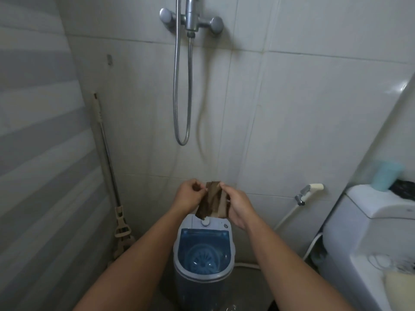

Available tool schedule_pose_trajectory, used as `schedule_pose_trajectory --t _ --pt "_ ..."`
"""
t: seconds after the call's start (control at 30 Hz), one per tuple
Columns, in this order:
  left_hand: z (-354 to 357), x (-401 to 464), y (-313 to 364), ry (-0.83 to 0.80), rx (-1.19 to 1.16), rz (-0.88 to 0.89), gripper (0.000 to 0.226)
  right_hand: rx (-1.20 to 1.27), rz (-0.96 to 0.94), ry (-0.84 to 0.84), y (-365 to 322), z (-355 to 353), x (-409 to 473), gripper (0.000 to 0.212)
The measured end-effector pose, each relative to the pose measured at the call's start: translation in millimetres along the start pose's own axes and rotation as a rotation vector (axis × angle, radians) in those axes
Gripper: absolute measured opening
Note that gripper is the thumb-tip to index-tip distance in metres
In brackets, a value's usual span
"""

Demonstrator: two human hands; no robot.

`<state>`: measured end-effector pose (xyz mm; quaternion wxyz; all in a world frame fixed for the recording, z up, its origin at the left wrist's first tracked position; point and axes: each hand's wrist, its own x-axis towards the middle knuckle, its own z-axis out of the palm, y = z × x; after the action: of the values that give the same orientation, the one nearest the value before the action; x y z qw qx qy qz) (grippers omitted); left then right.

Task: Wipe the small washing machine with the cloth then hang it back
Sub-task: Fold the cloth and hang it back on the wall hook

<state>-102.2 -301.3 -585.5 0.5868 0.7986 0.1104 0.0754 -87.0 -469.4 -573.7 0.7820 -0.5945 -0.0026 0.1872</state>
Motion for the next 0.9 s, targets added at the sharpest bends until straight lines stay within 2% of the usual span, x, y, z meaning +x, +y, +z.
schedule_pose_trajectory --t 0.17,0.27,0.4,0.47,0.6,0.77,0.9 --pt "-8 -9 20 -0.029 -0.19 -0.071 0.016 0.019 0.053 -0.024 -9 11 8 0.036" --pt "-18 -13 24 -0.065 -0.296 -0.177 0.043 -0.026 0.065 -0.041 -14 17 11 0.035" --pt "-31 -16 27 -0.087 -0.281 -0.189 0.071 -0.108 0.06 -0.055 -16 26 16 0.035" --pt "-37 -15 28 -0.084 -0.262 -0.184 0.066 -0.133 0.064 -0.049 -18 32 18 0.035" --pt "-62 -9 28 -0.005 -0.248 -0.151 0.029 -0.116 0.036 -0.035 -28 47 24 0.034" --pt "-113 -7 32 0.027 -0.325 -0.096 0.024 -0.187 -0.007 0.045 -50 77 44 0.027" --pt "-153 5 41 0.123 -0.318 -0.07 0.026 -0.229 -0.037 -0.048 -70 122 56 0.027"
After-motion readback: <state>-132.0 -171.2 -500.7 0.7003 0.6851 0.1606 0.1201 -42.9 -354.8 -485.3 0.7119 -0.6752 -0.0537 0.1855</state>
